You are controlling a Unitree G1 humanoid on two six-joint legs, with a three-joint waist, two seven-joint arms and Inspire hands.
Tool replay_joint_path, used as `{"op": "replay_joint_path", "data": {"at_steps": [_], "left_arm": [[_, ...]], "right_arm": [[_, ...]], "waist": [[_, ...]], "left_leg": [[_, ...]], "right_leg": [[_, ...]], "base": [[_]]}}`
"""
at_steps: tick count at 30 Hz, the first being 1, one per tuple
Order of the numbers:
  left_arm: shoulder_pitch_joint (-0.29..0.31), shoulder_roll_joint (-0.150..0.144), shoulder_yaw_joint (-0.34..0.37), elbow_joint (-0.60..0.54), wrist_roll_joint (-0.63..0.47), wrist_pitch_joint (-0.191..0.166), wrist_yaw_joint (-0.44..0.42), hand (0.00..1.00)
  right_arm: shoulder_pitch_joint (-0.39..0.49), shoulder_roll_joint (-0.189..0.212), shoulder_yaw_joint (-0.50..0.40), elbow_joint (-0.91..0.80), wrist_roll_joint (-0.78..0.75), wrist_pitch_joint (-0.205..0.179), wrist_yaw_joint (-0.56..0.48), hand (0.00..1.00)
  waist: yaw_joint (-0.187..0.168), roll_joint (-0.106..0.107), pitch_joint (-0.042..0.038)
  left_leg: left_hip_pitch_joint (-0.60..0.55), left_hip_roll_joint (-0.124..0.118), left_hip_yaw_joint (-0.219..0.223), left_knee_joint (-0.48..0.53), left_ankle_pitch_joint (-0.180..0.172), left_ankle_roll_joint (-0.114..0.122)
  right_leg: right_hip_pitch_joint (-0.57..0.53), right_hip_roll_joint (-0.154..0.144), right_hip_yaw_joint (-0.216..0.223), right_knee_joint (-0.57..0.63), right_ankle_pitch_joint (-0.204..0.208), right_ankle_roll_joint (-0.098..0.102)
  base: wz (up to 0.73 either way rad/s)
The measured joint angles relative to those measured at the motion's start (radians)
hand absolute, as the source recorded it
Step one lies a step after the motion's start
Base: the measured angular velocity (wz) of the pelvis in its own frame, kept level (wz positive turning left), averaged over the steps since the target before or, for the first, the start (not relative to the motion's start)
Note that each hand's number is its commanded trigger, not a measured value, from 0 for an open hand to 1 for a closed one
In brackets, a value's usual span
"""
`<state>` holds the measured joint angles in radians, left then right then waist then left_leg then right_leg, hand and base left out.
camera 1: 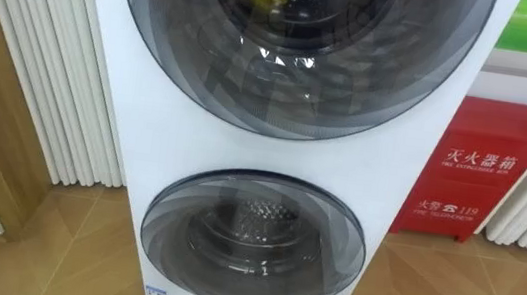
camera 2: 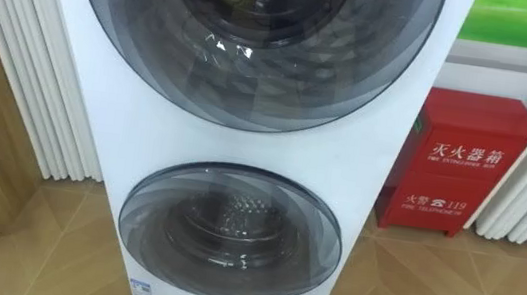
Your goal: Pick clothes from washing machine
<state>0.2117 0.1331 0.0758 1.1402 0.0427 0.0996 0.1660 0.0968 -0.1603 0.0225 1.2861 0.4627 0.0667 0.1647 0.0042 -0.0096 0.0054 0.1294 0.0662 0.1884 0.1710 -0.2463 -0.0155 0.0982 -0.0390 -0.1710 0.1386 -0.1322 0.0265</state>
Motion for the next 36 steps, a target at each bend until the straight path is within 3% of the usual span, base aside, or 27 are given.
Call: {"op": "replay_joint_path", "data": {"at_steps": [15,21,24,28,31,32,34,36], "left_arm": [[-0.008,0.0,0.002,-0.003,0.008,0.008,-0.027,0.0],[-0.011,0.001,0.001,-0.004,0.007,0.0,-0.029,0.0],[-0.017,0.002,0.001,-0.006,0.01,-0.026,-0.029,0.0],[-0.033,0.002,0.001,-0.011,0.018,-0.047,-0.031,0.0],[-0.046,0.016,0.001,-0.012,0.018,-0.058,-0.043,0.0],[-0.056,0.023,0.001,-0.025,0.019,-0.059,-0.044,0.0],[-0.055,0.027,0.002,-0.033,0.018,-0.062,-0.044,0.0],[-0.044,0.028,0.001,-0.04,0.019,-0.059,-0.043,0.0]], "right_arm": [[0.001,0.0,-0.008,0.0,-0.001,0.0,0.004,0.0],[0.0,0.0,-0.007,-0.001,0.005,-0.001,0.001,0.0],[-0.002,0.0,-0.008,-0.035,-0.002,0.0,0.0,0.0],[-0.006,-0.003,-0.017,-0.252,-0.061,0.006,-0.017,0.0],[-0.094,-0.009,-0.048,-0.392,-0.099,-0.013,-0.037,0.0],[-0.125,-0.019,-0.051,-0.45,-0.098,-0.014,-0.053,0.0],[-0.159,-0.044,-0.056,-0.549,-0.095,-0.014,-0.068,0.0],[-0.23,-0.064,-0.088,-0.594,-0.091,-0.024,-0.098,0.0]], "waist": [[-0.003,-0.001,0.0005],[-0.002,0.0,0.0011],[0.0,-0.003,-0.0002],[-0.001,-0.007,0.0041],[-0.009,-0.02,0.0102],[-0.005,-0.022,0.0065],[0.001,-0.029,0.0087],[0.0,-0.037,0.0032]], "left_leg": [[0.001,0.0,-0.003,-0.001,0.0,0.0],[0.0,0.0,-0.003,0.001,0.0,0.0],[-0.002,0.0,-0.001,0.001,0.0,0.0],[-0.001,0.0,0.003,0.001,0.0,0.001],[-0.001,-0.001,0.003,0.016,0.0,0.001],[-0.002,-0.001,0.003,0.016,0.0,0.001],[-0.003,-0.002,0.002,0.014,0.001,0.001],[-0.005,-0.003,-0.003,0.015,0.001,0.002]], "right_leg": [[0.005,0.0,0.001,0.0,-0.001,0.001],[0.005,0.0,0.001,-0.001,-0.001,0.001],[0.001,0.0,0.002,0.0,-0.001,0.001],[-0.003,-0.003,0.002,0.01,-0.001,0.001],[-0.002,-0.005,-0.001,0.013,-0.001,0.002],[-0.002,-0.005,-0.005,0.014,-0.001,0.002],[-0.002,-0.006,-0.006,0.014,-0.001,0.002],[-0.001,-0.006,-0.009,0.013,-0.001,0.002]], "base": [[0.0],[0.0],[-0.01],[-0.02],[0.02],[0.05],[0.02],[0.06]]}}
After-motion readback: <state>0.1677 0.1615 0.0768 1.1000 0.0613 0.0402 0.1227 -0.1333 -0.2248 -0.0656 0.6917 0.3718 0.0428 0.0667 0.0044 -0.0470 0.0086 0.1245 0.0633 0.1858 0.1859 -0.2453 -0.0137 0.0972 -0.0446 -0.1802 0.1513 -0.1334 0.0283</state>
